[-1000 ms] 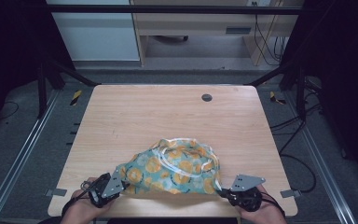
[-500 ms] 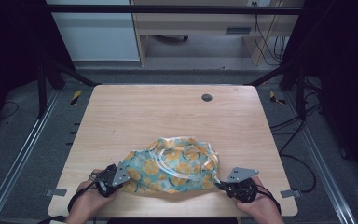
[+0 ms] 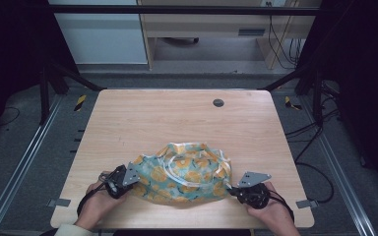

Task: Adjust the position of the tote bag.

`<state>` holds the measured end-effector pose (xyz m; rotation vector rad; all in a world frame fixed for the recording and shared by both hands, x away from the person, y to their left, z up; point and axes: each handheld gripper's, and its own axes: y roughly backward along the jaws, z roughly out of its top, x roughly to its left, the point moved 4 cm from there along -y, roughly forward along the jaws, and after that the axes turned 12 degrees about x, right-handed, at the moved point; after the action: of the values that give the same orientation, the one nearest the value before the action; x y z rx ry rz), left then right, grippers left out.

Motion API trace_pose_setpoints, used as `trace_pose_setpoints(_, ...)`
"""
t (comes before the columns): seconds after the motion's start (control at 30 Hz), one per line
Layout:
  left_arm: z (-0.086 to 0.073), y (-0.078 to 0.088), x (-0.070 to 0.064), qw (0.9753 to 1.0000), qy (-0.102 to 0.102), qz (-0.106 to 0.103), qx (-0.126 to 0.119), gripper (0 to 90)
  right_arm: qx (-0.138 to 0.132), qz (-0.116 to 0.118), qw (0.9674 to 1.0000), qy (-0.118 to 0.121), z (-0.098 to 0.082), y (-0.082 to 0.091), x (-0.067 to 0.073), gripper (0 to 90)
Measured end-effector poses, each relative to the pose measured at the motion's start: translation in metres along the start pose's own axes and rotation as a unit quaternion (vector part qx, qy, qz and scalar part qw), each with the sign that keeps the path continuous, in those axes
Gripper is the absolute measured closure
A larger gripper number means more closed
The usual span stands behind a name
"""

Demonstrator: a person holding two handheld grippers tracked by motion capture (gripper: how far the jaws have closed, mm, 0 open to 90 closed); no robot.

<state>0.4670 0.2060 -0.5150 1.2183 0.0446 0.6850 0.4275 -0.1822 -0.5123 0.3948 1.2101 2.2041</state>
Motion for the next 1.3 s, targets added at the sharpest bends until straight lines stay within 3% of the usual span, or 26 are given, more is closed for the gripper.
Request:
trace_pose_setpoints(0.63, 0.008, -0.007, 0.009, 0.9998, 0.016, 0.007, -0.002, 90.0, -0.007, -0.014, 0.9997, -0.016, 0.011, -0.006, -0.015, 89.7)
trace_pose_setpoints(1.1, 0.016, -0.019, 0.032, 0.9987, 0.047, 0.019, -0.010, 90.0, -0.017, -0.027, 0.9990, -0.030, 0.026, -0.013, -0.032, 89.7)
trace_pose_setpoints(1.3, 0.018, -0.024, 0.030, 0.9989, 0.041, 0.023, -0.002, 90.0, -0.025, -0.027, 0.9988, -0.032, 0.026, -0.013, -0.033, 89.5)
